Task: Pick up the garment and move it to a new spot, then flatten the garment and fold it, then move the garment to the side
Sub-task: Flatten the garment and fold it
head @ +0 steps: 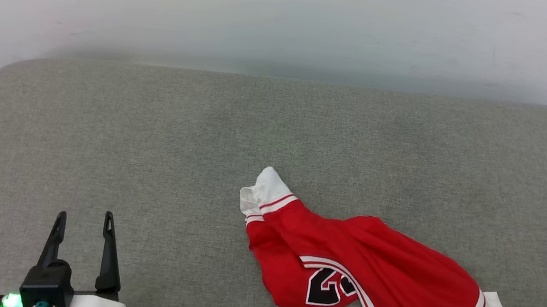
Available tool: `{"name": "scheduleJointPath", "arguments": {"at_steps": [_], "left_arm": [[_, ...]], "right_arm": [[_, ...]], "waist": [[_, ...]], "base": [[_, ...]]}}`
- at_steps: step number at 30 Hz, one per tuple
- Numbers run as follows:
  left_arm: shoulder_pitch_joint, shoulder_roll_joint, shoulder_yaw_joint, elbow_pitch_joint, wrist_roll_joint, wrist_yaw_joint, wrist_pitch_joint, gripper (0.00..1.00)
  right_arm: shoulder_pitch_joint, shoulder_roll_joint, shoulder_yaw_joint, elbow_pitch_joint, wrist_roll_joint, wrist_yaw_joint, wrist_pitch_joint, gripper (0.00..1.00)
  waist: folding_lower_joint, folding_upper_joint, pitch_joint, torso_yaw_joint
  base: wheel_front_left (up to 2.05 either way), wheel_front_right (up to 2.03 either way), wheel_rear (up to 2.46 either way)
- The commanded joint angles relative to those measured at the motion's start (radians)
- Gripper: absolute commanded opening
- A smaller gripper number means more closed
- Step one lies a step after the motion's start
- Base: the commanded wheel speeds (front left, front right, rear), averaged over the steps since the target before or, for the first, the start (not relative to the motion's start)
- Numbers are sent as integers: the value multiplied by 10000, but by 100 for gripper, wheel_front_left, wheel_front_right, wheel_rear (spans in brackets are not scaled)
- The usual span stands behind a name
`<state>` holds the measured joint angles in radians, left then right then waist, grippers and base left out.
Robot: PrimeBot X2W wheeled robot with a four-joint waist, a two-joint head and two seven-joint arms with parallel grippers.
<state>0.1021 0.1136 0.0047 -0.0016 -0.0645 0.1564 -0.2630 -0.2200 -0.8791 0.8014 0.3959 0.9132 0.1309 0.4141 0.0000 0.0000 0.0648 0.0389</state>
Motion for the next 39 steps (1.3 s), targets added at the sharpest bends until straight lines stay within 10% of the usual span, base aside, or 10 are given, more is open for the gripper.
{"name": "scheduleJointPath", "arguments": {"at_steps": [1,5,7,18,29,39], "left_arm": [[8,-35,14,21,39,-43,-24,100],[-52,-92,52,169,104,-141,-24,100],[-14,-108,89,200,131,-167,-24,100],[-310,42,291,401,238,-415,-24,100],[-3097,1164,10,1398,-61,-1945,254,100],[-6485,2108,-1801,2417,-1203,-2845,4538,100]], "right_arm": [[245,230,45,248,-88,-3,-29,0],[462,873,-320,904,-196,-11,-665,0],[292,1060,-679,933,-354,-14,-1210,100],[69,1472,-3609,-367,-2491,-5,-4075,100],[1807,5650,-8121,-2960,-7243,-5,-6498,100],[2354,6671,-8288,-3787,-8300,-5,-6731,100]], "waist": [[0,0,20,19],[0,0,41,35],[0,0,13,13],[0,0,-299,-160],[0,0,-105,-255],[0,0,334,-613]], "base": [[0,0,0],[0,0,0],[0,0,0],[0,0,0],[0,0,0],[0,0,0]]}}
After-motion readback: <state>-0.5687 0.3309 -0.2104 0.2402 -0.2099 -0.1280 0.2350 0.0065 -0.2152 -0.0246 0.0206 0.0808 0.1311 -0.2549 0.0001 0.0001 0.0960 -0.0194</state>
